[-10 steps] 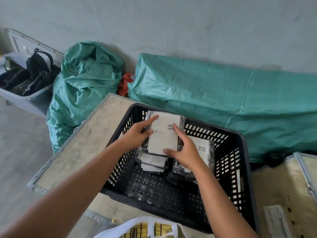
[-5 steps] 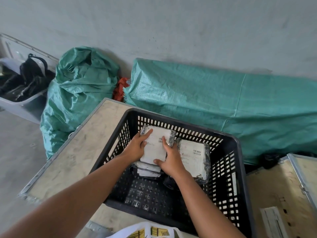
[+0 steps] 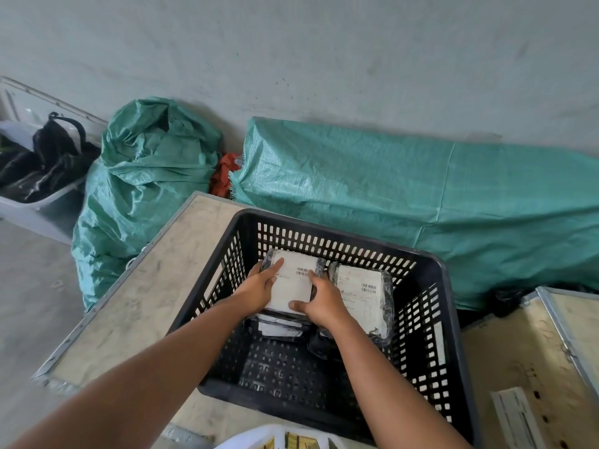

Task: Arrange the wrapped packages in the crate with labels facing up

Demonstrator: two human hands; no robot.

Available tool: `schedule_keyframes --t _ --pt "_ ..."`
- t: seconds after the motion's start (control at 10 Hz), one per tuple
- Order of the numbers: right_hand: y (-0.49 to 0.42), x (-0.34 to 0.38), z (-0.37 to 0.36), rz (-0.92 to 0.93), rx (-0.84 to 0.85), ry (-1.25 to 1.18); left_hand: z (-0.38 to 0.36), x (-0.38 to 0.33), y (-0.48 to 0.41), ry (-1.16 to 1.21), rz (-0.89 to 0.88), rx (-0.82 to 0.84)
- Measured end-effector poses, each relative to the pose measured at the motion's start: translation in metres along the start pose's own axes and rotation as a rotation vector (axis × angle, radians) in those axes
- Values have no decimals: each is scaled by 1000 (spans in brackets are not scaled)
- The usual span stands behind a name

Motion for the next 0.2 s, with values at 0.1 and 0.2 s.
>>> schedule_keyframes --t 0.1,0.2 --pt "6 -4 6 32 -44 -108 15 -5 -5 -4 12 26" --pt "20 5 27 103 -71 -179 37 -16 2 18 48 -12"
Point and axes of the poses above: each hand's wrist, its own y-axis away from the middle knuckle, its own z-axis out of the back of the hand, x = y × z, the point moved 4 cm from there along -y, towards the middle knuckle, and after that the axes turned 6 degrees about -y, right-handed, at the moved point
